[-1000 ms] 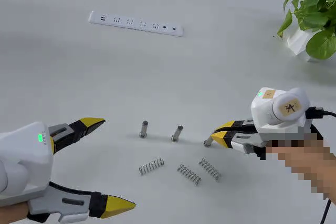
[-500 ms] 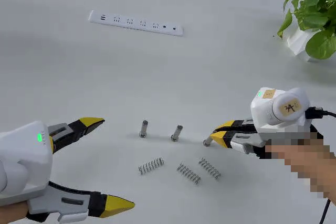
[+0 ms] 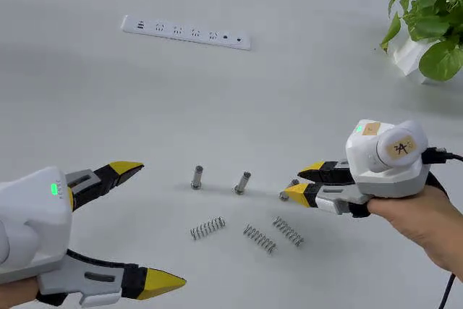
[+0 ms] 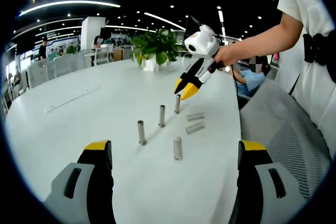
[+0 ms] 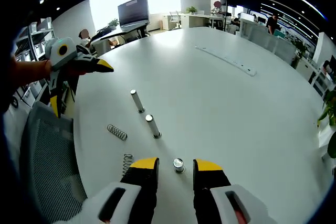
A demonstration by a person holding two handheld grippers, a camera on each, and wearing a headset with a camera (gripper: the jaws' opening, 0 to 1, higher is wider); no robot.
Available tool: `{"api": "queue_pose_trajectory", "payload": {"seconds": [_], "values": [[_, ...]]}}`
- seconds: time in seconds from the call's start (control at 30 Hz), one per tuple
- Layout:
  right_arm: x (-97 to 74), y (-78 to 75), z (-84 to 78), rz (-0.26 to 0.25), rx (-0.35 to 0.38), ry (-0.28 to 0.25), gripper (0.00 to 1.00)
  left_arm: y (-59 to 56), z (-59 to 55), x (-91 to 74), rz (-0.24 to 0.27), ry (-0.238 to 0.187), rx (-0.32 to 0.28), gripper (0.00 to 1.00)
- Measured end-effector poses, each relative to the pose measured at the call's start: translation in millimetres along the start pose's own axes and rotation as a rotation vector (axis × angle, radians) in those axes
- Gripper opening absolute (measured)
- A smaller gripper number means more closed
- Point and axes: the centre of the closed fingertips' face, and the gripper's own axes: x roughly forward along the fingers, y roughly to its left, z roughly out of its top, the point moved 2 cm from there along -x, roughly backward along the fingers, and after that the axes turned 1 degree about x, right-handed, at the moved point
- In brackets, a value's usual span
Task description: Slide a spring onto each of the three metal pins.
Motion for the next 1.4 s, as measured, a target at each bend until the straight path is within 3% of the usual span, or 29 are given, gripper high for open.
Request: {"api": "queue_pose_trajectory", "payload": {"seconds": [0.63, 0.97, 1.4], "values": [[-20.6, 4.4, -3.6, 0.008, -0.018, -0.082, 0.49, -6.7, 4.0, 0.6, -0.008, 0.014, 0.016, 0.99], [-39.3, 13.9, -14.8, 0.038, -0.030, -0.148, 0.70, -11.1, 4.0, 0.4, -0.013, 0.026, 0.024, 0.98], [-58.0, 23.1, -33.3, 0.080, -0.047, -0.209, 0.87, -10.5, -0.4, 3.5, -0.001, 0.076, 0.039, 0.93]]}}
